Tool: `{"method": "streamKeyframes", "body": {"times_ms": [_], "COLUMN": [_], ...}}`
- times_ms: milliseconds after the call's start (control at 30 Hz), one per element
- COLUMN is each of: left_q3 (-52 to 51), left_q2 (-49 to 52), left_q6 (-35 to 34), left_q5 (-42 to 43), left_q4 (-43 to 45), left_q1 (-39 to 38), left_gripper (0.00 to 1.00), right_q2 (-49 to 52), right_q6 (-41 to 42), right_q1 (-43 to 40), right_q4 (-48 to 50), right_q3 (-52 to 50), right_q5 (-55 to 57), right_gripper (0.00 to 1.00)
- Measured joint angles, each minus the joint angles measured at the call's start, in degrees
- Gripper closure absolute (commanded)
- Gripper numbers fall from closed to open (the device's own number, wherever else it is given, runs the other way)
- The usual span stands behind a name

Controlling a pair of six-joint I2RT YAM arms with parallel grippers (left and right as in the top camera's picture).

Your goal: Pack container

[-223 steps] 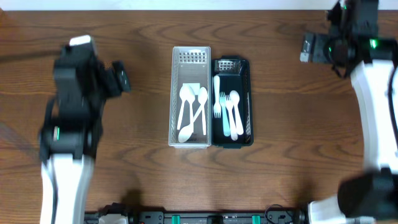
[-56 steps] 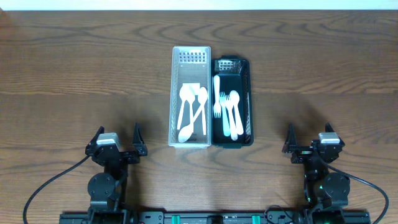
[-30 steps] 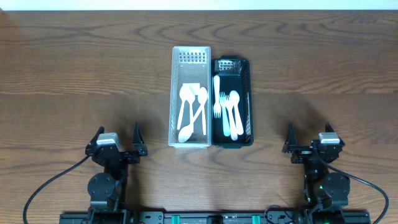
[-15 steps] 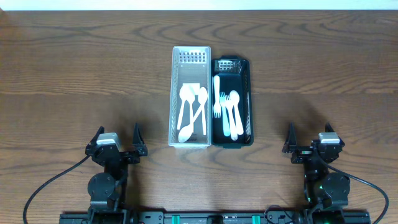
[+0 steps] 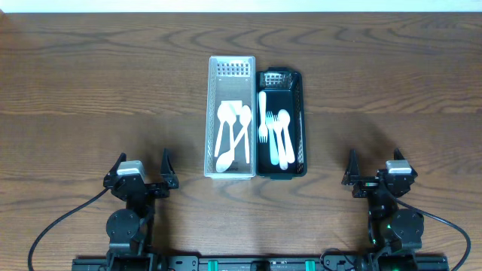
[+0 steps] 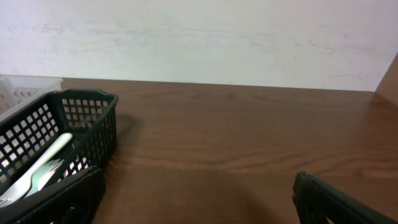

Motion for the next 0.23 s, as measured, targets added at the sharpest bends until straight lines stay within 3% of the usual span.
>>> {"method": "streamKeyframes", "body": {"times_ms": [233], "left_q3": [0.0], "left_q2": [0.0], "left_q6": [0.0], "left_q5": [0.0], "left_q4": [0.0], "left_q1": [0.0], "left_gripper": [0.02], "right_q2": [0.0], "right_q6": [0.0], "right_q1": [0.0], "right_q4": [0.0], "right_q3": [0.0], "right_q5": [0.0], "right_gripper": [0.01]}}
